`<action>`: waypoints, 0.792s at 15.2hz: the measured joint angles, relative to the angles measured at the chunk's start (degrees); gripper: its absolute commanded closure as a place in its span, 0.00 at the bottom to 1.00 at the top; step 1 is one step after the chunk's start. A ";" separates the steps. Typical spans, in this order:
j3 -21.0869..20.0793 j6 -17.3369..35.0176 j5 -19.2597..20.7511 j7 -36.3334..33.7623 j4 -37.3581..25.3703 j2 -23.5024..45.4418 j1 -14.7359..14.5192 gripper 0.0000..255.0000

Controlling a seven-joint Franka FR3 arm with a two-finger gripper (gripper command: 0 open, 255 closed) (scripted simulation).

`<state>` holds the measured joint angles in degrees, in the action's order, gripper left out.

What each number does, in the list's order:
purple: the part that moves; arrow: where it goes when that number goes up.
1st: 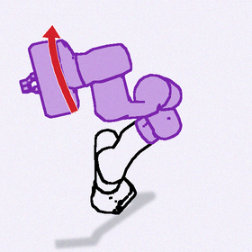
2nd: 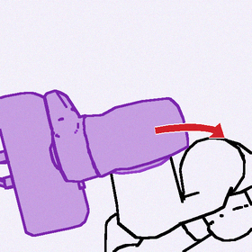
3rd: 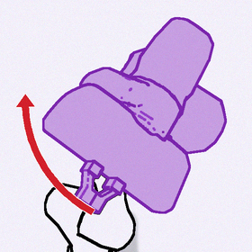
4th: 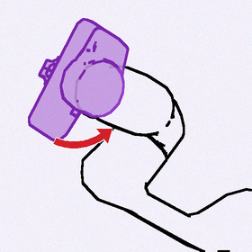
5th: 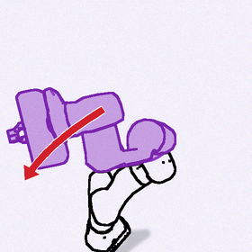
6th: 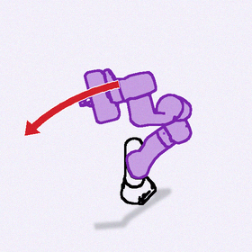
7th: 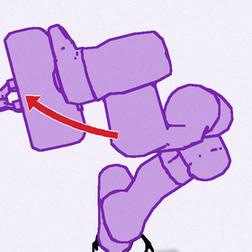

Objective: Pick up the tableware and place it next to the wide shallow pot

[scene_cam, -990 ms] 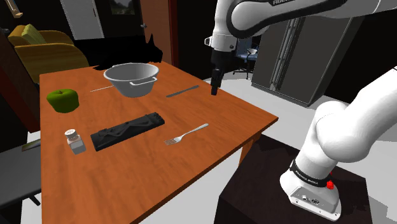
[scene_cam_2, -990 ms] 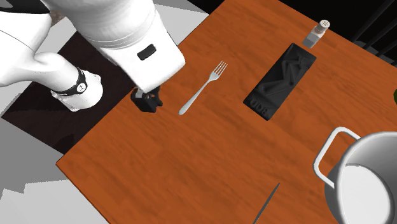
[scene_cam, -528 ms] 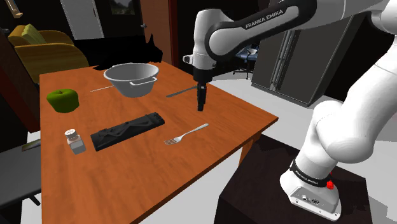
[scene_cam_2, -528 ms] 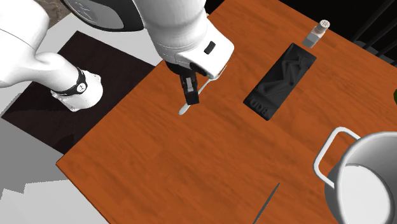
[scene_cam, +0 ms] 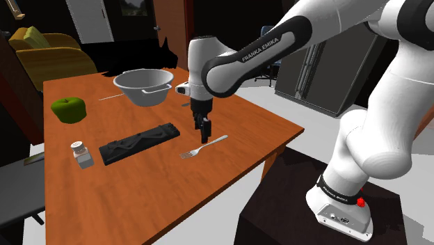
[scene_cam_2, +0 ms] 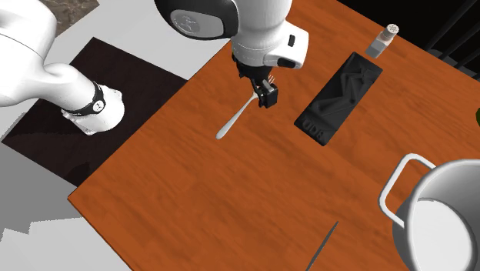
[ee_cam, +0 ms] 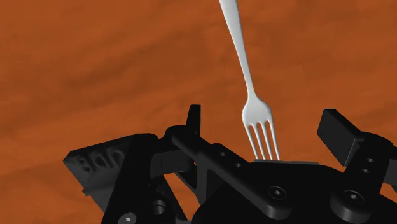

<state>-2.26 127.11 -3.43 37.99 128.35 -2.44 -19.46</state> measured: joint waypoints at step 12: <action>-1.36 7.83 0.47 2.92 1.24 6.58 -1.42 0.00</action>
<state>-3.62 134.94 -2.96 40.91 129.59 4.14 -20.88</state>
